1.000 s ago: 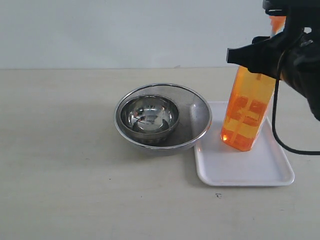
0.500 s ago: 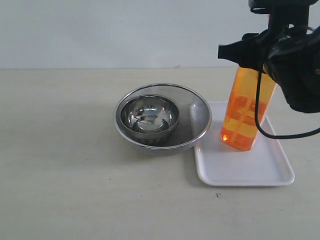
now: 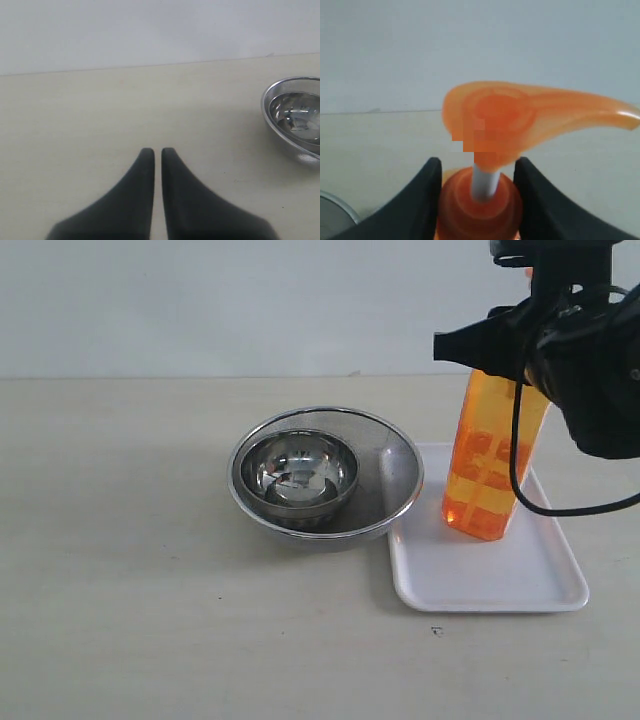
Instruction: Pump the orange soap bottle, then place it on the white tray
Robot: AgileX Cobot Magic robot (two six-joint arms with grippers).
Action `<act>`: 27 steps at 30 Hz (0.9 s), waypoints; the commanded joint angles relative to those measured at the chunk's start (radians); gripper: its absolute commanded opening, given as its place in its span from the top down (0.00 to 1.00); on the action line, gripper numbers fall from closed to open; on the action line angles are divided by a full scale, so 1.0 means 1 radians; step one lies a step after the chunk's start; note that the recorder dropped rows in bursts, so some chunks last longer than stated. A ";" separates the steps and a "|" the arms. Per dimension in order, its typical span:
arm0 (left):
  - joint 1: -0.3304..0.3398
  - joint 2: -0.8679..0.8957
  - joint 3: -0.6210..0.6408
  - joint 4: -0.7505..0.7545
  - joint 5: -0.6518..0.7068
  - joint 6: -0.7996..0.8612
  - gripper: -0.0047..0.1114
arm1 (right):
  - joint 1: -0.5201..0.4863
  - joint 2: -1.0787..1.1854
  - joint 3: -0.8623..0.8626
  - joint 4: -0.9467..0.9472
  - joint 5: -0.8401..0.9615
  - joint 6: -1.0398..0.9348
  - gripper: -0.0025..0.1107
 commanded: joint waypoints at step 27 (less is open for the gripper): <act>0.001 -0.008 0.004 0.011 0.002 -0.011 0.92 | 0.000 -0.061 0.003 0.102 -0.161 -0.306 0.98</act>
